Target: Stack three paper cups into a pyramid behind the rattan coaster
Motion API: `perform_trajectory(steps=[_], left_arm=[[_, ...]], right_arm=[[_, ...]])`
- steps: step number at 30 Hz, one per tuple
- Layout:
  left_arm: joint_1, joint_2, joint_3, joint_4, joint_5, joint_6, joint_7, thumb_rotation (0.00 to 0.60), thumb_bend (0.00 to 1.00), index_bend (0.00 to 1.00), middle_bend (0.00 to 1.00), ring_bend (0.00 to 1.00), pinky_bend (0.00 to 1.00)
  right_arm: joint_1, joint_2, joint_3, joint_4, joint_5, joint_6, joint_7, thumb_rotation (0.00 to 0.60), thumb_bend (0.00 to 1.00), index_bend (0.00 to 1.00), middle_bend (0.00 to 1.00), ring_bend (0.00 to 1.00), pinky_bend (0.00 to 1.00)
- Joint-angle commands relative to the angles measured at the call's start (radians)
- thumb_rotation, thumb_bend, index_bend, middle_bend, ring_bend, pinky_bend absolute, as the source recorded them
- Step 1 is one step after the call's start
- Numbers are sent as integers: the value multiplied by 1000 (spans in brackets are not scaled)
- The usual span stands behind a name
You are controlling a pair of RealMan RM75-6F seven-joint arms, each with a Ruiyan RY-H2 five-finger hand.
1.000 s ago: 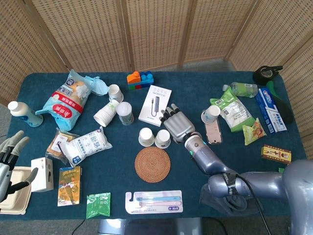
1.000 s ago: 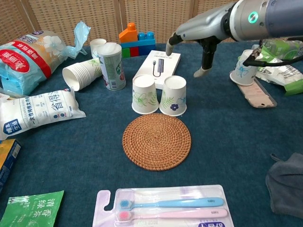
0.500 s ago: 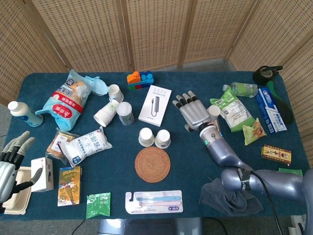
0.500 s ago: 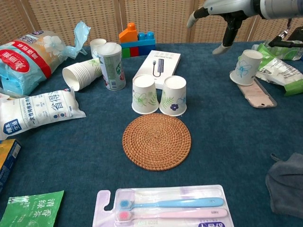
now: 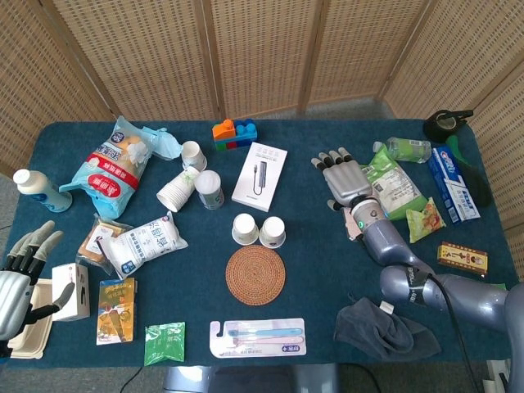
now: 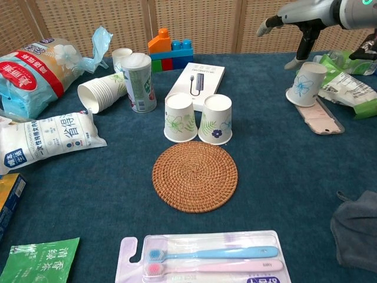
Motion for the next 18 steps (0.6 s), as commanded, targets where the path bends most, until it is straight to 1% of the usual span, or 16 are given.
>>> perform_trajectory(steps=[1, 8, 14, 18], left_arm=[[0, 1, 1, -3, -1, -1, 4, 600, 401, 52, 0, 0, 90], [4, 4, 3, -13, 0, 1, 15, 600, 400, 51, 0, 0, 95], [5, 4, 5, -17, 0, 1, 20, 600, 400, 51, 0, 0, 95], [3, 3, 5, -19, 1, -3, 23, 600, 400, 51, 0, 0, 97]], right_arm=[[-18, -24, -7, 62, -21, -39, 26, 600, 327, 62, 0, 0, 50], [-43, -51, -6, 160, -50, -105, 83, 600, 330, 71, 0, 0, 52], [-65, -63, -4, 215, -65, -143, 123, 600, 332, 76, 0, 0, 55], [-75, -73, -4, 244, -78, -158, 140, 600, 334, 97, 0, 0, 82]])
